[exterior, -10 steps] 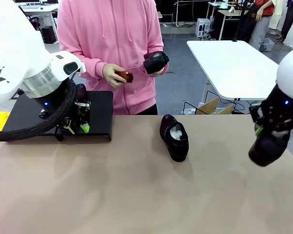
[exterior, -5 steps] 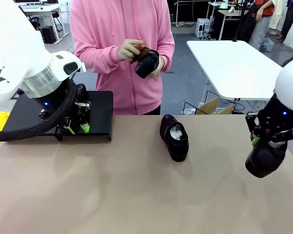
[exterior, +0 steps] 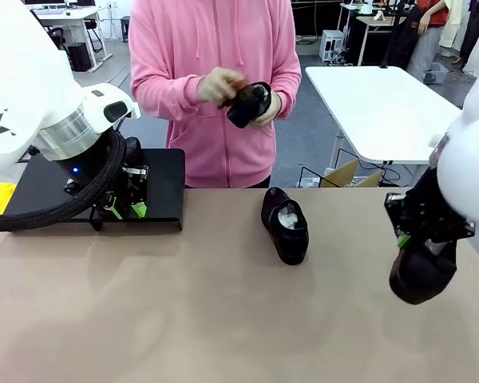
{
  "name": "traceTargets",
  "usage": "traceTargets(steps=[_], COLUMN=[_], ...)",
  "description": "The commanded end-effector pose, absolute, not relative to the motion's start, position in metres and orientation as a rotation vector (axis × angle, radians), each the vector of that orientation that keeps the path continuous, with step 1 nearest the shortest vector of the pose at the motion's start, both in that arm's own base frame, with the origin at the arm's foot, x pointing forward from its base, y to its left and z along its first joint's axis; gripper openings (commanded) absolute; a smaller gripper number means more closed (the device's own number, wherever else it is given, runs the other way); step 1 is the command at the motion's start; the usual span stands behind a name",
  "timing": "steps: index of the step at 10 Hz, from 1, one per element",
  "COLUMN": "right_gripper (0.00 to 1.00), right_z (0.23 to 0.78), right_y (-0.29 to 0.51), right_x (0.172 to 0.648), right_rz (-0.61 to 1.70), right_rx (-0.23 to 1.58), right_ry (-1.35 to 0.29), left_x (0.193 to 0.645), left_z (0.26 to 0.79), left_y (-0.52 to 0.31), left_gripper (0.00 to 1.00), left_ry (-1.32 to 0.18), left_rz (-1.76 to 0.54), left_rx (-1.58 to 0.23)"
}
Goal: Organize the shoes by placing them on the stand.
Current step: Pick up one Shoe and place it in the middle of the table.
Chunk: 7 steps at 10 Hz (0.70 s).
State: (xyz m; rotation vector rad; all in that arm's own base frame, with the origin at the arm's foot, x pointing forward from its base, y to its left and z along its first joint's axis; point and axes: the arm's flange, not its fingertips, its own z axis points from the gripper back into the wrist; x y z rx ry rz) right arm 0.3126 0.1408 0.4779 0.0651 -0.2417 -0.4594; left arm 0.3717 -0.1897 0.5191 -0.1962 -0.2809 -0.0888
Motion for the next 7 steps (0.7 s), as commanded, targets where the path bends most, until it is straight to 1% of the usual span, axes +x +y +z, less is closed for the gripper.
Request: traceTargets(steps=[1,4,5,7], right_gripper=[0.0,0.0,0.0,0.0], right_z=[0.471,0.442,0.43,0.409], right_y=[0.2,0.283,0.308,0.341], right_x=[0.271,0.263,0.267,0.279], right_rz=[-0.291,-0.084,0.011,0.109], right_rx=[0.125,0.145,0.156,0.183], right_ry=[-0.289,-0.244,-0.208,-0.182], left_x=[0.372,0.372,0.372,0.372], left_z=[0.519,0.519,0.519,0.519], left_y=[-0.19,-0.19,-0.19,-0.19], left_gripper=[0.38,0.38,0.38,0.38], left_ry=[-0.288,-0.288,-0.288,-0.288], left_rz=[-0.078,-0.078,-0.078,-0.078], left_rx=[-0.216,-0.216,-0.216,-0.216])
